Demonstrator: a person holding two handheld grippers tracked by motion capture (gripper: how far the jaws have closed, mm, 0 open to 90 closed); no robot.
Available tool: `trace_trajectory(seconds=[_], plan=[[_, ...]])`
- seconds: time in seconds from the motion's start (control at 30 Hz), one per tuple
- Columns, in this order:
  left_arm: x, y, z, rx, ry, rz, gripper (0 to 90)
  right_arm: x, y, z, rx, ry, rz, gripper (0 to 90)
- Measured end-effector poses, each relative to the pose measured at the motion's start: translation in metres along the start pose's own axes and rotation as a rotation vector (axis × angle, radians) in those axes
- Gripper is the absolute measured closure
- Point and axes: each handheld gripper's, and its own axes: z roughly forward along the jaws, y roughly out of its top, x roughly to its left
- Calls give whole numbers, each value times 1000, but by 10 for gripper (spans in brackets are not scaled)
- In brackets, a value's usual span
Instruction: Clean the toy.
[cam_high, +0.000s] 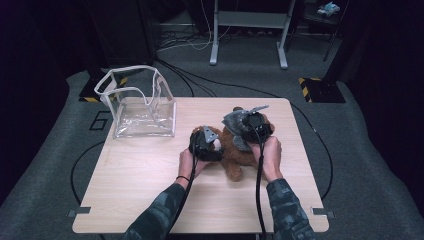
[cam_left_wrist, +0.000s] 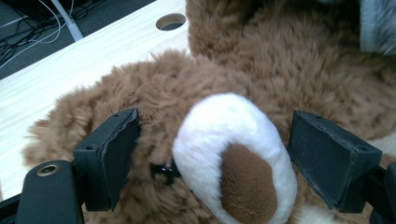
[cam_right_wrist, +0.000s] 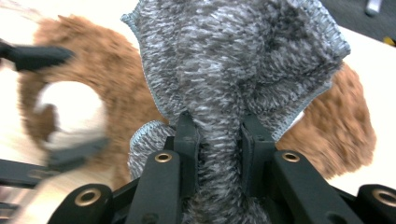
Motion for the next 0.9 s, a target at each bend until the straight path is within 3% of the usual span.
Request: trace_trajectory(seconds=[0.07, 0.13, 0.17, 0.27, 0.33, 0.43, 0.53, 0.57, 0.63, 0.7, 0.77, 0.9], plan=[[-3, -5, 0, -4, 11, 24, 178, 9, 5, 0, -2, 16, -31, 723], [-6, -11, 0, -20, 22, 26, 184, 22, 10, 4, 2, 36, -56, 721], [-6, -11, 0, -20, 22, 26, 184, 22, 10, 4, 2, 36, -56, 721], [-7, -14, -1, -26, 18, 19, 186, 42, 14, 19, 51, 51, -104, 722], [-8, -15, -1, -29, 23, 29, 186, 45, 14, 23, 76, 50, -128, 722], [-9, -18, -2, -23, 25, 40, 186, 50, 14, 37, 118, -15, -150, 727], [-9, -19, -1, -32, 29, 37, 187, 42, 15, 40, 112, -27, -125, 730], [-10, -19, -1, -33, 32, 36, 186, 41, 16, 39, 109, -41, -97, 731], [-10, -20, 0, -42, 31, 26, 187, 33, 18, 36, 99, -84, -105, 733], [-10, -20, 0, -44, 31, 23, 186, 23, 20, 33, 98, -94, -73, 733], [-9, -20, -1, -36, 30, 34, 186, 14, 20, 30, 93, -135, -57, 733], [-9, -20, -1, -33, 27, 32, 186, 0, 16, 21, 84, -113, -13, 731]])
